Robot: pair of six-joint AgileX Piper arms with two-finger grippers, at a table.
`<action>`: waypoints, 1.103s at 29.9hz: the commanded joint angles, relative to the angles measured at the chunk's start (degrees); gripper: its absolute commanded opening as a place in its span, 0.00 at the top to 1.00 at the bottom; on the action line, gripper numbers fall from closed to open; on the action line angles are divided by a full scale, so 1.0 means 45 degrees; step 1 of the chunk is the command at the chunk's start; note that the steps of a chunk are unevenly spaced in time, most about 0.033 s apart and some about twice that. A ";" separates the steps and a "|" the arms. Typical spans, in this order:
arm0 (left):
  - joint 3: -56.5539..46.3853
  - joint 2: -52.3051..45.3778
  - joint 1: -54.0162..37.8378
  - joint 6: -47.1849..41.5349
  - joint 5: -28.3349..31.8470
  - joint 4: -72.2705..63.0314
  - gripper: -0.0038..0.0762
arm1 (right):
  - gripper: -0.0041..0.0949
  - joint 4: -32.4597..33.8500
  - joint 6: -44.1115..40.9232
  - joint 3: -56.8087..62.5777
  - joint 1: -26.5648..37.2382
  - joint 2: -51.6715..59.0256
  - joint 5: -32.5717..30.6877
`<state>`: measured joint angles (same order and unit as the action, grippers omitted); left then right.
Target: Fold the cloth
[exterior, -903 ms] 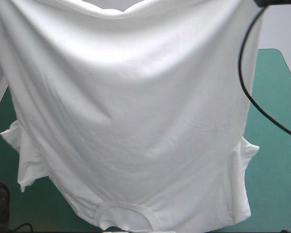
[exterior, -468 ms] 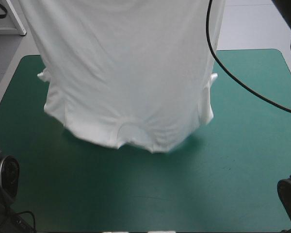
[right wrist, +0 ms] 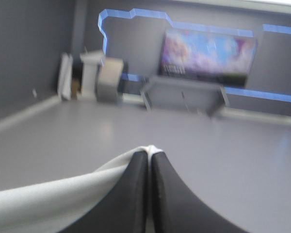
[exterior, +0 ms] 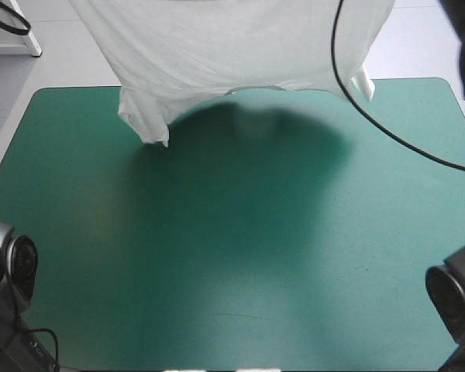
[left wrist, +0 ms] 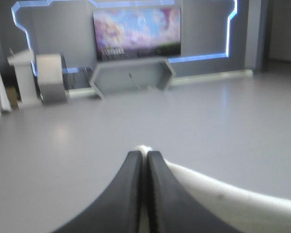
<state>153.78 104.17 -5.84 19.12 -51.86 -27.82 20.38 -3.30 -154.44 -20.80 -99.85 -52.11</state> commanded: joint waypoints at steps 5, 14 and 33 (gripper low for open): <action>-0.1175 0.1911 0.0379 -0.0199 -0.1354 -0.0630 0.96 | 0.98 0.2030 -0.1353 0.1058 0.0102 -0.2202 -0.3148; -0.2710 0.3821 0.1755 -0.2295 -0.4903 0.3213 0.96 | 0.98 -0.2351 -0.1319 0.4282 0.0751 -0.3136 -0.4298; -1.6653 -0.5104 0.2188 -0.1115 -0.4892 0.3519 0.96 | 0.98 -0.3573 -0.1526 1.8829 0.0363 0.6320 -0.4303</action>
<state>84.79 89.66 3.92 13.95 -71.23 -11.82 5.29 -10.71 -74.74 -19.26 -78.30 -70.99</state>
